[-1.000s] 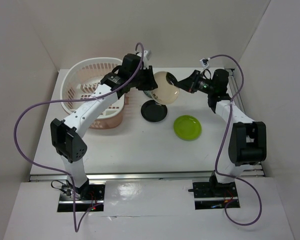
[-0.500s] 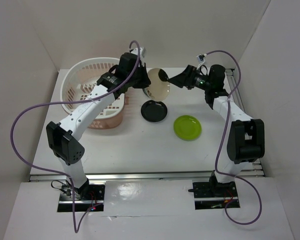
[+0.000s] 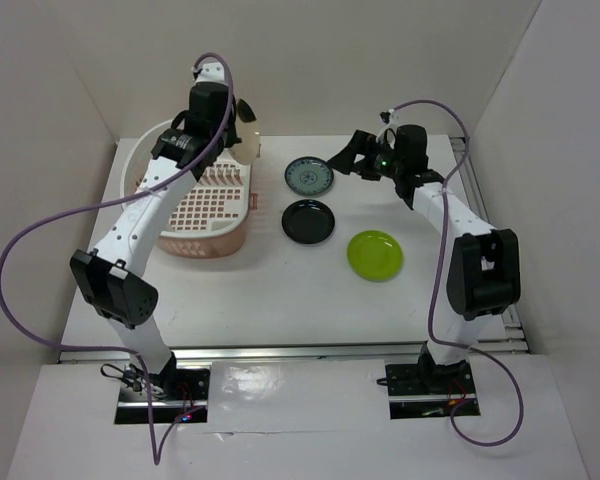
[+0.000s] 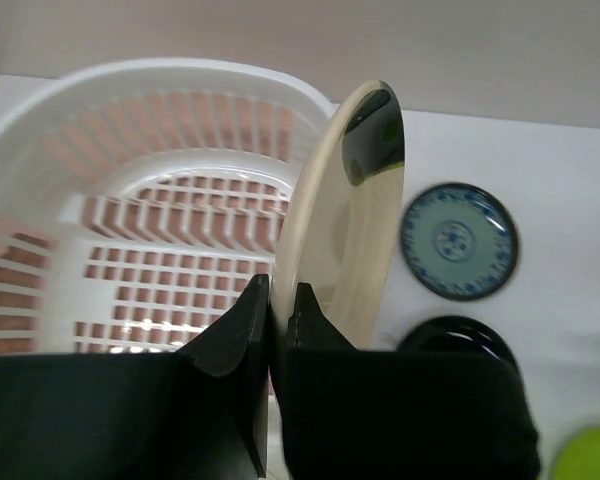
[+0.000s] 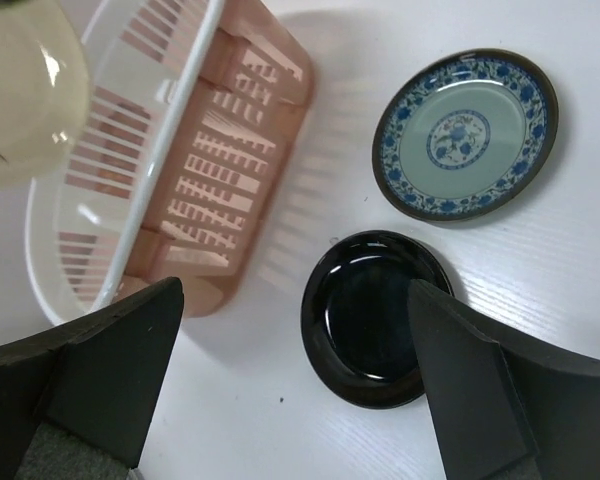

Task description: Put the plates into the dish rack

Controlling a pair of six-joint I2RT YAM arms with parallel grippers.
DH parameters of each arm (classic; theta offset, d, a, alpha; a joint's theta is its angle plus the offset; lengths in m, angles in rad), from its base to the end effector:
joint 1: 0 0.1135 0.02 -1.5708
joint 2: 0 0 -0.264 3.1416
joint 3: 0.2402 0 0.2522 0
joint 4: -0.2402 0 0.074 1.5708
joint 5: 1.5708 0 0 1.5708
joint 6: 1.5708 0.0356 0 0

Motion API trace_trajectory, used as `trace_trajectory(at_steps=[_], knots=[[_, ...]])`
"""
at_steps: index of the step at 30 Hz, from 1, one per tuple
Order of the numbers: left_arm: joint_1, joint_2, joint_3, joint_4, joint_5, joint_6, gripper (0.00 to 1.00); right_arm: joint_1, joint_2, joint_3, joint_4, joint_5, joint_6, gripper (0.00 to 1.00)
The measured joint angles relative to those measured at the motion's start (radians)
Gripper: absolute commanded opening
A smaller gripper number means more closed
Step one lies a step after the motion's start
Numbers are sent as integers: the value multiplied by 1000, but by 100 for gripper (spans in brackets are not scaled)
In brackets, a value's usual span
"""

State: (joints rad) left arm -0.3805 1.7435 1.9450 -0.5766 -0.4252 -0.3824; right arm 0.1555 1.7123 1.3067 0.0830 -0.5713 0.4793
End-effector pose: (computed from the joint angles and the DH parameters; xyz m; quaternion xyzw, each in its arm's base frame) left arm 0.3698 -0.1321 0.4424 -0.1195 0.8078 -0.0430 0.5756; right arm 0.3967 0.0817 0.3004 -0.0370 0.7950 0.3922 0.4613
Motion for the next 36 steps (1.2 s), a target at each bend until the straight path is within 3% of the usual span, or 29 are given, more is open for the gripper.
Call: trace_trajectory(at_steps=[13, 26, 36], knots=[[238, 10, -120, 191, -56, 347, 0, 56, 80, 37, -89, 79, -54, 100], [246, 9, -408, 458, -156, 621, 0, 61, 123, 37, -92, 51, -54, 100], [304, 9, -462, 549, -172, 645, 0, 61, 132, 37, -91, 29, -54, 100]])
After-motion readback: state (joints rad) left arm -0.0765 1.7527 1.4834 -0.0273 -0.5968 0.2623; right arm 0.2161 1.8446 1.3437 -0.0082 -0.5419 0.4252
